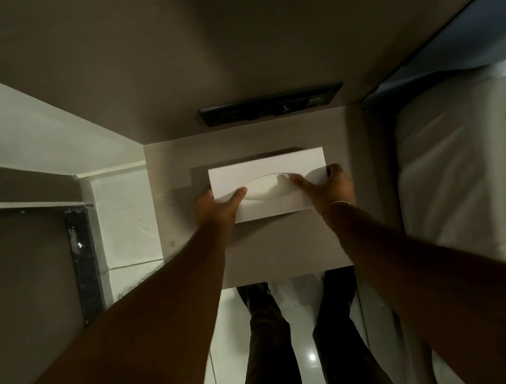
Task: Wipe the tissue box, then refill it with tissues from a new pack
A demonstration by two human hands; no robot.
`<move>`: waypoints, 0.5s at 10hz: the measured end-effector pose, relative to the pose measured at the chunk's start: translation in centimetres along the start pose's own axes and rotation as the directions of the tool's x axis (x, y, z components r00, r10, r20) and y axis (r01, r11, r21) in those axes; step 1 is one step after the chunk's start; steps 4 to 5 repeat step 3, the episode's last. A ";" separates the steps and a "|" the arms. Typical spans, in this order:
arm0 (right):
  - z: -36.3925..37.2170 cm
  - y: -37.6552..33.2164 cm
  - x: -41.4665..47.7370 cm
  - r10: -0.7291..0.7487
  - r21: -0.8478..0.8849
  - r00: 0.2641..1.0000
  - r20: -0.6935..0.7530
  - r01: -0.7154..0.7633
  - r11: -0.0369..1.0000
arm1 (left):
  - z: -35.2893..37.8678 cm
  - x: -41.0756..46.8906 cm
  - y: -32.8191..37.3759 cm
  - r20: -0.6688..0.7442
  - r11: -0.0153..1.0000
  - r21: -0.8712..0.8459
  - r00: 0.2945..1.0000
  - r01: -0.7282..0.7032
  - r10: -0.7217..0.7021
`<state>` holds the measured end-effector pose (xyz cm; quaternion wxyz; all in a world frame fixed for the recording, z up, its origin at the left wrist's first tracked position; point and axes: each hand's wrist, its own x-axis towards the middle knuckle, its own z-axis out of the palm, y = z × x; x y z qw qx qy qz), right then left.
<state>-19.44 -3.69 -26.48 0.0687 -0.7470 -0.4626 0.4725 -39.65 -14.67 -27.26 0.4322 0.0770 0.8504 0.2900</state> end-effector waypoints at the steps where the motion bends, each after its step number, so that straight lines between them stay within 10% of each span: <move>1: 0.1 0.3 0.2 -0.001 0.000 1.000 0.002 0.001 1.000 | 0.1 0.1 -0.3 -0.005 0.999 0.037 1.000 -0.023 0.023; 5: -0.1 0.2 -0.6 -0.094 -0.089 0.995 0.012 0.095 0.992 | 0.0 -1.6 0.1 -0.051 0.924 0.353 0.983 -0.147 0.175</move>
